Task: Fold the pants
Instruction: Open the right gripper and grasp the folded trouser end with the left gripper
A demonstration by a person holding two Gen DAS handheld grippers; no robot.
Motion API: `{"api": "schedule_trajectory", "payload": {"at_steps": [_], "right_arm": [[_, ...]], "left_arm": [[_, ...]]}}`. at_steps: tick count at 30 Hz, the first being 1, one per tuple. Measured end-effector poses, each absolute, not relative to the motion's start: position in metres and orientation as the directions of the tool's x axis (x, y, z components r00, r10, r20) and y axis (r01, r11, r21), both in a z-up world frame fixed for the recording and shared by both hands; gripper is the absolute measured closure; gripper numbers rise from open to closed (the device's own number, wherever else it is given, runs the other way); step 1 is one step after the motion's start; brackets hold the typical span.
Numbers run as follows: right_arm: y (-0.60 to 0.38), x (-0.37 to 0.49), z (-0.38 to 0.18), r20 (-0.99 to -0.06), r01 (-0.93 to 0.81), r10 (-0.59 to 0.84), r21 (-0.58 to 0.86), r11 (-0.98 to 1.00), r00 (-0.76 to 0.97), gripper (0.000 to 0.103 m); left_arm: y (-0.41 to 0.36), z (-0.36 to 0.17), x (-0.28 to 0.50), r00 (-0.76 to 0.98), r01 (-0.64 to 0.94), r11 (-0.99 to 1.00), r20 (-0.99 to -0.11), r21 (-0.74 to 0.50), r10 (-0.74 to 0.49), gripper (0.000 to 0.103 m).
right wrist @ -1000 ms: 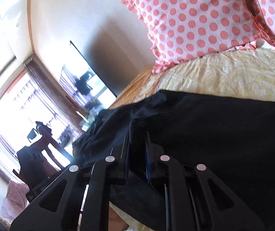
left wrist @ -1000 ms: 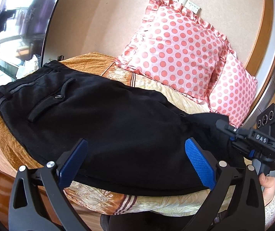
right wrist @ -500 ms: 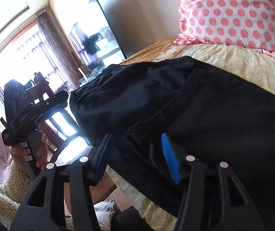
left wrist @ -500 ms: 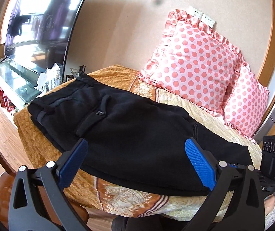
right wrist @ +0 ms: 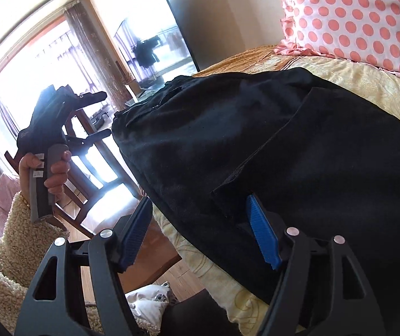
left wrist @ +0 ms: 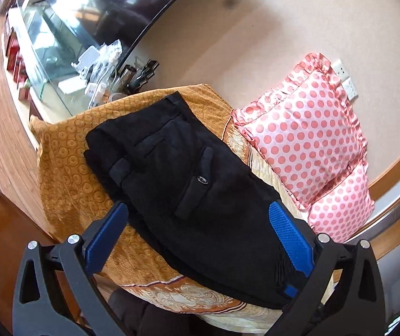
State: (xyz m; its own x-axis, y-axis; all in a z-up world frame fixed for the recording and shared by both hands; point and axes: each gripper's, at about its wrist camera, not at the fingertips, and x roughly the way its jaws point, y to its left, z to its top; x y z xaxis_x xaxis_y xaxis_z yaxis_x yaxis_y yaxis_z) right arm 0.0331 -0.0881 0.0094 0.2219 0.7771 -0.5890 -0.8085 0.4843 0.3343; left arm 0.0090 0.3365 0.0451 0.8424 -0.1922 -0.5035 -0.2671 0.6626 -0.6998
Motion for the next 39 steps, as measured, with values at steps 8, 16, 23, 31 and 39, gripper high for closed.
{"api": "schedule_trajectory", "payload": {"at_steps": [8, 16, 23, 31, 39], "right_arm": [[-0.084, 0.032, 0.010, -0.590, -0.821, 0.777, 0.320, 0.474, 0.219, 0.027], [-0.084, 0.031, 0.008, -0.584, -0.828, 0.782, 0.314, 0.465, 0.218, 0.024], [-0.084, 0.031, 0.008, -0.580, -0.834, 0.786, 0.308, 0.457, 0.217, 0.023], [-0.086, 0.029, 0.007, -0.574, -0.834, 0.791, 0.315, 0.453, 0.213, 0.022], [-0.098, 0.025, 0.011, -0.547, -0.825, 0.806, 0.333, 0.457, 0.226, 0.023]], "left_arm": [[0.354, 0.024, 0.015, 0.822, -0.328, 0.561, -0.522, -0.760, -0.226, 0.003], [0.363, 0.020, 0.024, 0.819, -0.325, 0.460, -0.489, -0.826, -0.300, 0.003], [0.369, 0.014, 0.021, 0.851, -0.307, 0.348, -0.419, -0.886, -0.316, 0.012], [0.375, 0.008, 0.022, 0.838, -0.385, 0.348, -0.482, -0.855, -0.256, 0.042], [0.371, 0.013, 0.030, 0.802, -0.455, 0.448, -0.573, -0.769, -0.170, 0.094]]}}
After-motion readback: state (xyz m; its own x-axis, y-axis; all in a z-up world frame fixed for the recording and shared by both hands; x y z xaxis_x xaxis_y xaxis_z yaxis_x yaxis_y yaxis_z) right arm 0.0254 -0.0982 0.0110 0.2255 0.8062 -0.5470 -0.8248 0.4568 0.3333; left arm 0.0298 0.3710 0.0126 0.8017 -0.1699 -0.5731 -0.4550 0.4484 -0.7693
